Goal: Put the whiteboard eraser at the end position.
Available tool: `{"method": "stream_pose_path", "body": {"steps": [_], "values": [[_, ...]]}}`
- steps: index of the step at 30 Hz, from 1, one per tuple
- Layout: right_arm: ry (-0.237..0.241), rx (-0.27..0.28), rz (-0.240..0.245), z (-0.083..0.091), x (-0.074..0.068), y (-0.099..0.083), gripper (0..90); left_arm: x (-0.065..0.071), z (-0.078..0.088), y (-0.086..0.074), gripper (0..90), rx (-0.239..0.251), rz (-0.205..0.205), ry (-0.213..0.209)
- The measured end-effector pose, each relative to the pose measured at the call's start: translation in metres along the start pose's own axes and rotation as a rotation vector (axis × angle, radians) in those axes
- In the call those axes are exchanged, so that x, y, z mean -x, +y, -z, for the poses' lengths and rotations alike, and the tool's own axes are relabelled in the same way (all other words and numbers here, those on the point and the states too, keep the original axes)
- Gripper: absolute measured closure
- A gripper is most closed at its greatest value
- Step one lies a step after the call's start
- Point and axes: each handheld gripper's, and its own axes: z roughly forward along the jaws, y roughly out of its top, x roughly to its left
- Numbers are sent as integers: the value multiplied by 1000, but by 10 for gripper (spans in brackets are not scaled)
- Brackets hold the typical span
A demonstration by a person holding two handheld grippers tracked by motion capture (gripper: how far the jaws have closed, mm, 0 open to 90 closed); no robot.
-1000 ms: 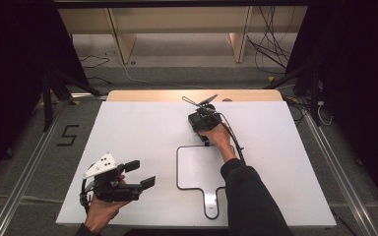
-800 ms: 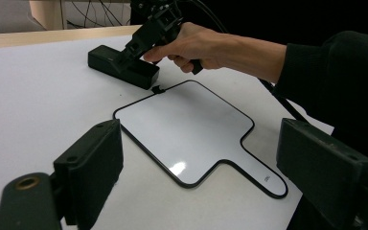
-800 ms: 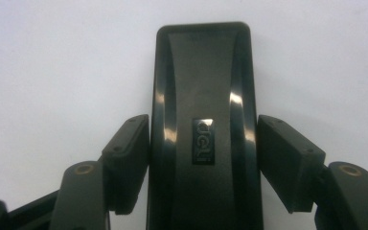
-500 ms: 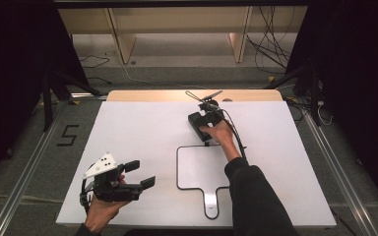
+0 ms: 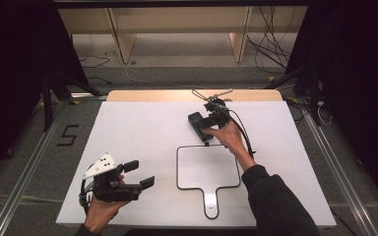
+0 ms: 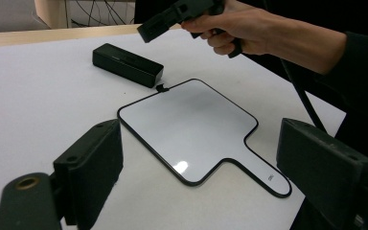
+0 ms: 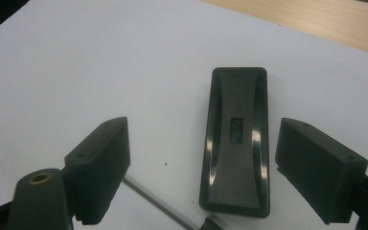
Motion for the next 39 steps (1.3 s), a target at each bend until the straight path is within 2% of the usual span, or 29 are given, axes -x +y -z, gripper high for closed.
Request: {"method": "stream_pose_path", "body": {"steps": [7, 10, 18, 30, 39], "values": [[53, 65, 38, 30, -13, -20, 192, -2, 0, 0, 155, 0, 5, 6], [70, 86, 39, 43, -16, -30, 183, -2, 0, -1, 155, -3, 6, 8], [97, 146, 43, 75, -16, -61, 172, -5, -1, -1, 155, -11, 12, 16], [109, 180, 34, 113, -15, -108, 164, -4, 0, -1, 155, -12, 5, 21], [116, 175, 32, 137, -24, -150, 164, -4, 1, -1, 155, -9, 4, 25]]}}
